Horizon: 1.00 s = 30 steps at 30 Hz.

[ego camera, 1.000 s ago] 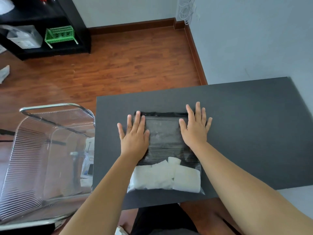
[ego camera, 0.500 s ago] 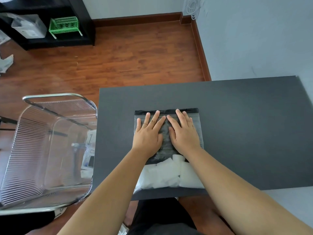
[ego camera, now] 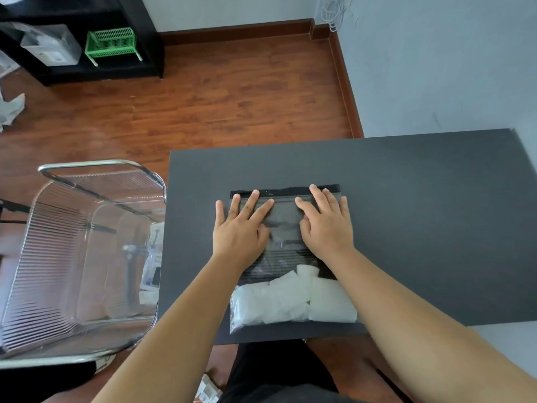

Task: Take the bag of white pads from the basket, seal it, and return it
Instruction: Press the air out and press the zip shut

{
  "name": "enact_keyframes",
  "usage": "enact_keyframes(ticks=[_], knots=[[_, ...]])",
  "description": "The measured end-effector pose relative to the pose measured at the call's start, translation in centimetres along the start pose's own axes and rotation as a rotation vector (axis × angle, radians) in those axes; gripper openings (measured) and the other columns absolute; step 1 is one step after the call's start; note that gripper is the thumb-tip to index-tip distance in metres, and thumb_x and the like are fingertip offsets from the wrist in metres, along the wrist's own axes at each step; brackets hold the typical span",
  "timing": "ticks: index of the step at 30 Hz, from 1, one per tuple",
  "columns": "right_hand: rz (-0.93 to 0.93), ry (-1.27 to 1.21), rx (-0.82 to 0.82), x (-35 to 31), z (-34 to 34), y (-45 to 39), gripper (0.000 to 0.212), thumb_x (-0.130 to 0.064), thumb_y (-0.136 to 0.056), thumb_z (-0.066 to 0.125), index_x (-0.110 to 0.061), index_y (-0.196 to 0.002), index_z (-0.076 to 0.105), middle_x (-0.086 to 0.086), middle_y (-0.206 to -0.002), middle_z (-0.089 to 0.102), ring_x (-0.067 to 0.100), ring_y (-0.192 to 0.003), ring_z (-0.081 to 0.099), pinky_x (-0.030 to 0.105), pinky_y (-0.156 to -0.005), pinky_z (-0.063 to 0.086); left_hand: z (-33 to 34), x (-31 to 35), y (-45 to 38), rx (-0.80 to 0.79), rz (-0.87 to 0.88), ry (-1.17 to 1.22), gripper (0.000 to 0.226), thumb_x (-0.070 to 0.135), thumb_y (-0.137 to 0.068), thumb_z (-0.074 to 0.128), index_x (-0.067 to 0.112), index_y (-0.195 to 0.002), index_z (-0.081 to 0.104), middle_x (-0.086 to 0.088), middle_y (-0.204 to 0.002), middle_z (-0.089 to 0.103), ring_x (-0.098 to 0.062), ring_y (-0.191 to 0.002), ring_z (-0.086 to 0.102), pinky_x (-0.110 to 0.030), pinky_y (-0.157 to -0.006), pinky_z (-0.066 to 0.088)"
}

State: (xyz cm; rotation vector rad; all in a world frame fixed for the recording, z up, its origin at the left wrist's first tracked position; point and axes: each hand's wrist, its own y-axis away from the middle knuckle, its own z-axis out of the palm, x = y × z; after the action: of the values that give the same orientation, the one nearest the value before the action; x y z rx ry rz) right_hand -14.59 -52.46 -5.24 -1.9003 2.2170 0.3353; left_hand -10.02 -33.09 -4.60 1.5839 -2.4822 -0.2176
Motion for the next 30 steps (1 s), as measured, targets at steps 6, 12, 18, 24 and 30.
enact_keyframes(ticks=[6,12,18,24,30], knots=[[0.084,0.037,0.042,2.6,-0.5,0.6,0.046,-0.023,-0.086,0.040,-0.024,-0.127,0.061,0.009,-0.151,0.042,0.036,-0.139,0.034,0.062,-0.114,0.006,0.2,-2.6,1.0,0.066,-0.175,0.041,0.047,0.044,-0.098,0.032,0.052,-0.144,0.033,0.004,-0.163,0.018,-0.037,-0.149,0.002,-0.058,-0.114,-0.011],[0.202,-0.011,0.117,3.5,-0.3,1.4,0.042,-0.014,-0.085,0.051,-0.024,-0.125,0.061,0.008,-0.152,0.040,0.033,-0.143,0.029,0.064,-0.113,-0.001,0.4,-3.7,1.7,0.109,-0.284,0.138,0.042,0.047,-0.098,0.034,0.057,-0.138,0.039,0.004,-0.164,0.013,-0.036,-0.149,-0.006,-0.058,-0.114,-0.014],[0.286,-0.034,0.117,3.7,-0.1,1.4,0.041,-0.017,-0.088,0.048,-0.021,-0.127,0.056,0.006,-0.155,0.035,0.030,-0.145,0.024,0.065,-0.112,-0.001,0.7,-3.6,2.1,0.094,-0.379,0.203,0.043,0.060,-0.094,0.037,0.059,-0.137,0.038,0.005,-0.165,0.001,-0.032,-0.149,-0.013,-0.058,-0.113,-0.015],[0.320,-0.039,0.101,3.6,-0.2,1.3,0.041,-0.017,-0.088,0.047,-0.014,-0.129,0.051,0.006,-0.159,0.028,0.028,-0.147,0.019,0.066,-0.113,-0.001,0.1,-3.7,2.2,0.055,-0.458,0.238,0.055,0.073,-0.084,0.041,0.057,-0.137,0.040,0.008,-0.165,-0.007,-0.033,-0.148,-0.016,-0.059,-0.112,-0.016],[0.191,-0.051,0.049,2.7,-0.8,0.3,0.047,-0.018,-0.091,0.041,-0.017,-0.138,0.044,-0.001,-0.164,0.008,0.022,-0.150,0.001,0.053,-0.116,-0.008,-0.9,-0.7,1.0,0.117,-0.266,0.231,0.060,0.046,-0.097,0.039,0.029,-0.153,0.025,0.006,-0.165,-0.004,-0.032,-0.149,-0.010,-0.060,-0.114,-0.010]])
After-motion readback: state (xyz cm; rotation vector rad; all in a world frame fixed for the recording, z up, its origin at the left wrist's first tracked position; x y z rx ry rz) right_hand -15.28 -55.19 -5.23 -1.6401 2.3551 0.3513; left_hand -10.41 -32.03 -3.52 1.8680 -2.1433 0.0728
